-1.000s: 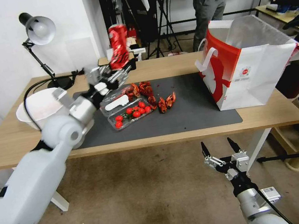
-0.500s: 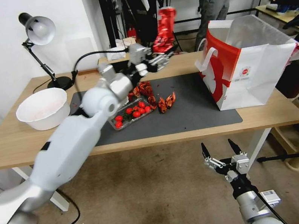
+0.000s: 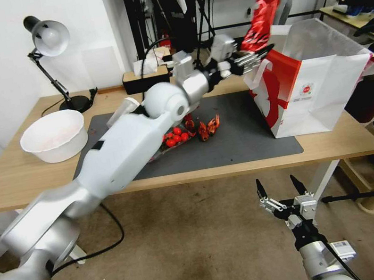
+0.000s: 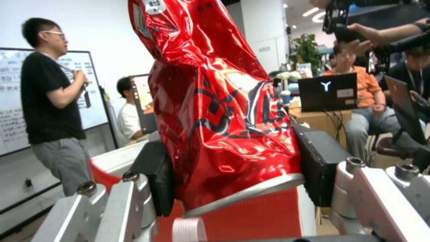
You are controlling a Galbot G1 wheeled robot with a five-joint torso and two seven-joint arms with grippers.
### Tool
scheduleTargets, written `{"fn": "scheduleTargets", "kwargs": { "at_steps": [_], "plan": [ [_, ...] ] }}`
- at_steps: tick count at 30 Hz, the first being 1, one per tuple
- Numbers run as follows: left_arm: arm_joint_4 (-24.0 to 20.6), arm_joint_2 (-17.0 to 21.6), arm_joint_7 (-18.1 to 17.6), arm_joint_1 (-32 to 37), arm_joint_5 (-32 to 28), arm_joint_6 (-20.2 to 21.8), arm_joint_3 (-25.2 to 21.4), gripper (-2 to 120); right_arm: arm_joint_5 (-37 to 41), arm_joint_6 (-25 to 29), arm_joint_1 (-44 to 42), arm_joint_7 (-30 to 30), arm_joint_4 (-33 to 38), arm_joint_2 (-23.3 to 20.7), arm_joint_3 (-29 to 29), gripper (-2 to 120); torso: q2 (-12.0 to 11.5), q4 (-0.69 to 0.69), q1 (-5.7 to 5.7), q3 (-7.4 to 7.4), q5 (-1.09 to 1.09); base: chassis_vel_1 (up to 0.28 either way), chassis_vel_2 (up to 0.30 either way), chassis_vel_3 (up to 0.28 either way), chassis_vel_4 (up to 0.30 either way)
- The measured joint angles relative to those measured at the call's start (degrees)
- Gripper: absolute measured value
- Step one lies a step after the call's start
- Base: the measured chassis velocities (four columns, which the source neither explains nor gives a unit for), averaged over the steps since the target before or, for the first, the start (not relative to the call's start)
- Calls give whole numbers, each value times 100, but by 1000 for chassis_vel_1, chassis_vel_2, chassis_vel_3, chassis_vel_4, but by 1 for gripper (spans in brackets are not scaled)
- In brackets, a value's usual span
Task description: Pick up the trash from the table and place it into the takeout bag.
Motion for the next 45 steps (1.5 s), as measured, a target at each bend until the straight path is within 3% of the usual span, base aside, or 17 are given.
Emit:
{"fn": "scheduleTargets", "kwargs": {
  "at_steps": [8, 19, 24, 35, 45],
  "plan": [
    [682, -360, 35, -462, 20, 6, 280, 54, -76, 8, -10, -1, -31, 74, -29, 100, 0, 1, 0, 0, -1, 0, 0, 0, 0],
    [1173, -697, -192, -977, 252, 207, 570, 54, -231, 8, -34, -2, -67, 205, -81, 100, 0, 1, 0, 0, -1, 0, 0, 0, 0],
    [1252, -793, -256, -1118, 368, 311, 720, 54, -276, 9, -48, -4, -86, 273, -95, 100, 0, 0, 0, 0, -1, 0, 0, 0, 0],
    [1315, -946, -124, -1434, 1358, 516, 952, 54, -369, 23, -71, -9, -168, 444, -129, 100, 0, 2, 0, 0, -1, 0, 0, 0, 0],
    [1365, -1105, -108, -1459, 1439, 518, 1028, 54, -377, 38, -38, -14, -260, 460, -141, 100, 0, 1, 0, 0, -1, 0, 0, 0, 0]
  ]
}}
